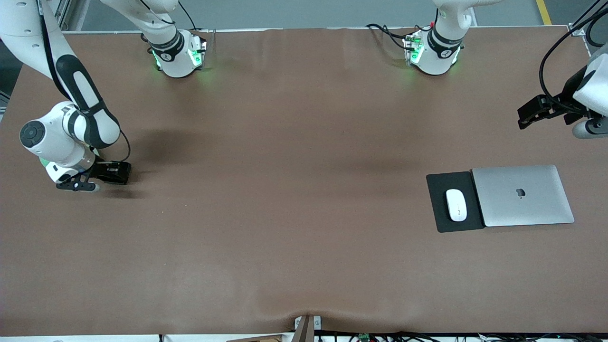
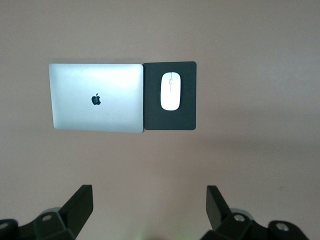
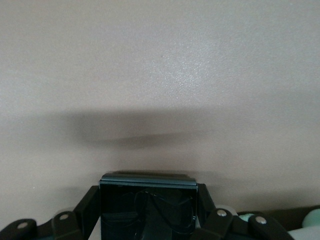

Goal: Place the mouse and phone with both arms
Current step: 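Raise the left gripper away while the right gripper carries the phone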

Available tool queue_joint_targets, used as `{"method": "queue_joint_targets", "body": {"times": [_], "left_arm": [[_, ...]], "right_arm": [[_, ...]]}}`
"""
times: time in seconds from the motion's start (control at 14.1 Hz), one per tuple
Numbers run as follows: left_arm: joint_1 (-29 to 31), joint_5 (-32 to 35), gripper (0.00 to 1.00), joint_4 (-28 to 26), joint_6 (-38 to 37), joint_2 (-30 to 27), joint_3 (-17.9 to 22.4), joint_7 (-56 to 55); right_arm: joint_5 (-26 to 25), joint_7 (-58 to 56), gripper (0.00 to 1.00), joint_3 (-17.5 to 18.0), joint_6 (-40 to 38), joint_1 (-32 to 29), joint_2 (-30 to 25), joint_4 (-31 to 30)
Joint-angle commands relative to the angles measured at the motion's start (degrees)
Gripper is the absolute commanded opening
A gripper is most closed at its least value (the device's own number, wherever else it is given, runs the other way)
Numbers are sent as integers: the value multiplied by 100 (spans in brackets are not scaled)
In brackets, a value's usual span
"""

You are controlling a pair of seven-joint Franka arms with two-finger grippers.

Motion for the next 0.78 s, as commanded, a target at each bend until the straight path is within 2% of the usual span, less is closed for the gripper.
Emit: {"method": "queue_joint_targets", "body": {"times": [0.0,0.21,0.36,0.5,0.71], "left_arm": [[61,-88,100,23,-133,-84,-70,32],[52,-202,100,-3,-124,-93,-44,41],[-167,-387,100,-91,-116,-233,123,32],[-439,-422,100,-423,-37,-478,360,15],[-537,-370,100,-513,16,-576,387,23]], "right_arm": [[-18,-281,100,111,72,-199,51,-18],[-9,-238,100,119,11,-112,34,201],[-18,-229,100,128,-51,46,-44,438],[-18,-168,100,128,-305,205,-167,606],[-18,359,100,120,-604,477,-430,694]]}}
